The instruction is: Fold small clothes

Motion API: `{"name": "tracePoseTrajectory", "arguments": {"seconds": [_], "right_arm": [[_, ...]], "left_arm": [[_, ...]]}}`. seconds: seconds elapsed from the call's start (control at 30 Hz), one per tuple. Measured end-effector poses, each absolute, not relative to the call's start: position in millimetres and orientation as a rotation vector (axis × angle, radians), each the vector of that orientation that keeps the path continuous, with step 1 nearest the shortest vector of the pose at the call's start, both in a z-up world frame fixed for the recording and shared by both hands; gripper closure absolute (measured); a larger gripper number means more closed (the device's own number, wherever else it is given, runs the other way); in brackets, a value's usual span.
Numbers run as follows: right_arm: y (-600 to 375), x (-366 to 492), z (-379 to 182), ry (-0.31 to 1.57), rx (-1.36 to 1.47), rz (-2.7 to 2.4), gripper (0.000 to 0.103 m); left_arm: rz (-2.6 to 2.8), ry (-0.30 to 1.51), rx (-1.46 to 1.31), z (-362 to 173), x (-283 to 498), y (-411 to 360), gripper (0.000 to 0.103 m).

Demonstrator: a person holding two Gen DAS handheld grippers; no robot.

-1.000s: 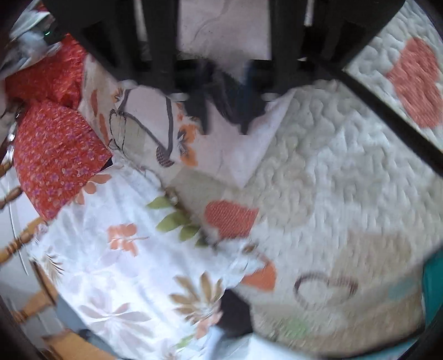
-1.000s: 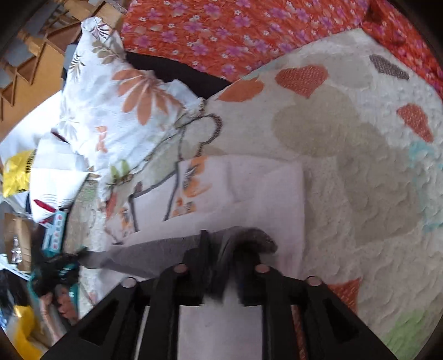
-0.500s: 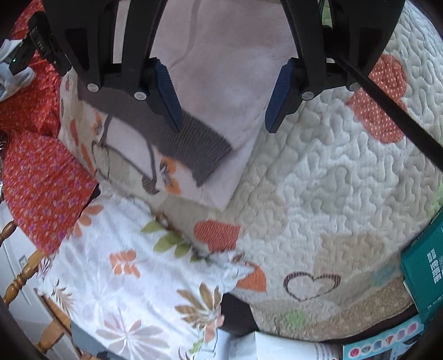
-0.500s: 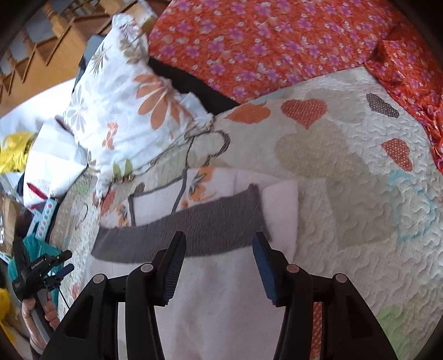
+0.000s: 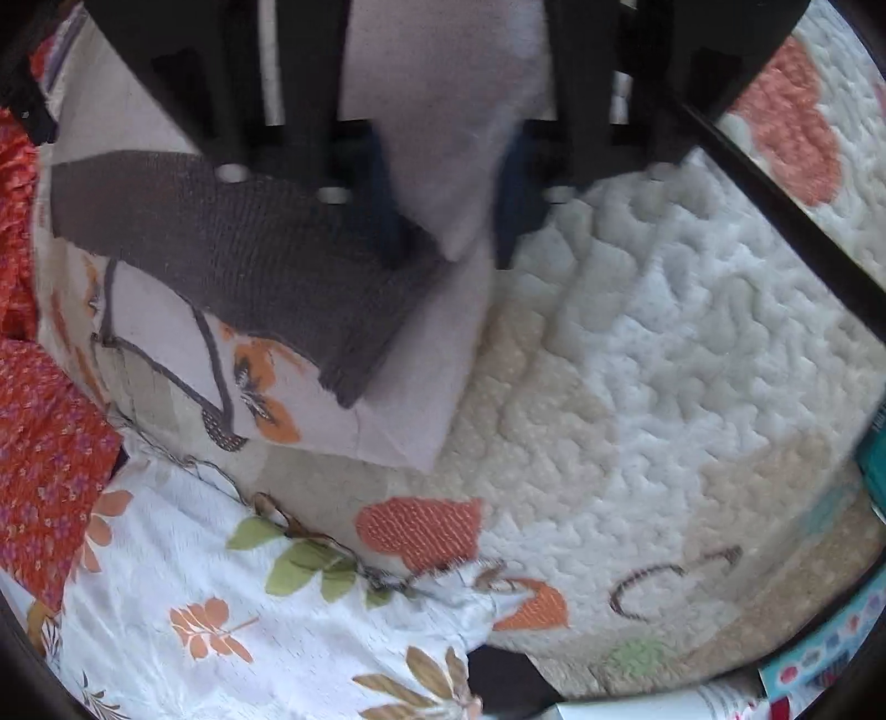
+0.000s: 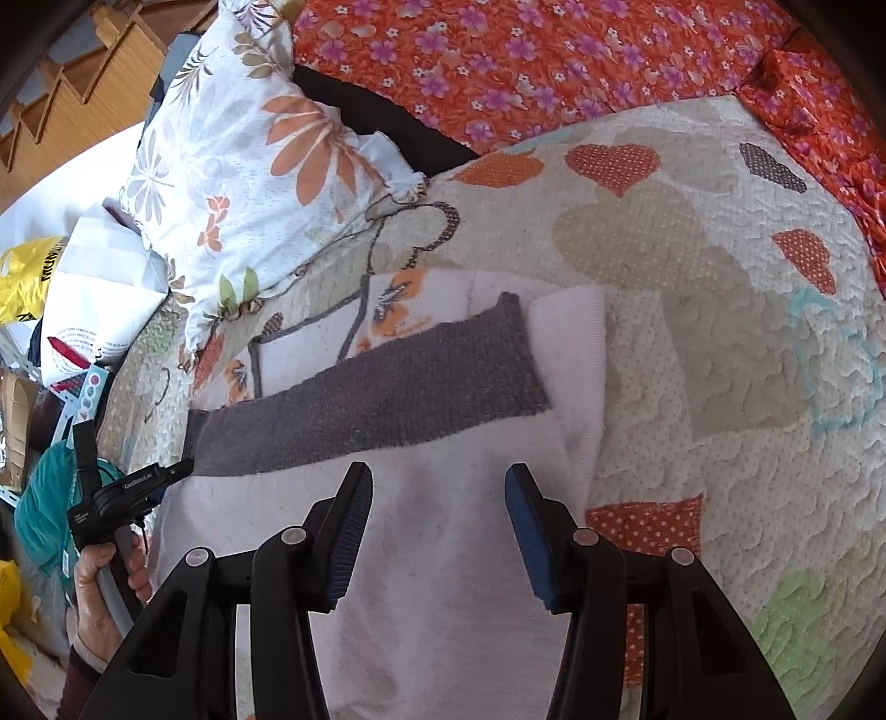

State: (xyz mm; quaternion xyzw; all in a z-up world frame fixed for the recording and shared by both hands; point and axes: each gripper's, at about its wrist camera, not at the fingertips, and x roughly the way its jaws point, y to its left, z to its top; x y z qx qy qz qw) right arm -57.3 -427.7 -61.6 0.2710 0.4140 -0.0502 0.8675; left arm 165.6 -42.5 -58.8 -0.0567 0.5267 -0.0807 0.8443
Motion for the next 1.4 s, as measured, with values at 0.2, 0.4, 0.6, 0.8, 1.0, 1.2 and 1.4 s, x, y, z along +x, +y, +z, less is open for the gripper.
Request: {"name": "tracePoseTrajectory", "arguments": {"seconds": [0.2,0.4,0.6,0.8,1.0,1.2,1.4], "right_arm": [[-432.2,-59.7,-55.5,0.832,0.542,-0.145,0.049],[-424.9,-45.0,-65.5,0.865,0.521,-0.140,0.049],[-431.1,-37.9,-83.4,0.960,0.497,-0.214,0.049],[-425.3,-56.3,-64.5,0.914,0.459,-0.231,0.046],[-406.7,-80.1,-56.9,0.909,0.395,-0.238,0.046],[-387.1,-102.6,-43.7,0.884,0.285,-0.259,0.044],[-378.7,-123.8,-37.3,0.862,0.280,-0.259,0.037]], "left_arm": [[-0.030,1.084,-0.152,-56.7,164.5,-17.6,0.090],[-0.015,0.994,-0.156,-34.9,149.4,-7.1,0.078],[-0.048,0.871,-0.001,-11.5,117.1,-29.7,0.040],[-0.105,0.795,0.097,-4.5,83.7,-42.2,0.025],[-0.109,0.857,0.121,-16.3,61.9,-33.9,0.025],[-0.080,0.944,0.213,-49.1,46.7,-20.8,0.025],[0.064,0.955,0.162,-56.6,42.1,28.3,0.025]]}}
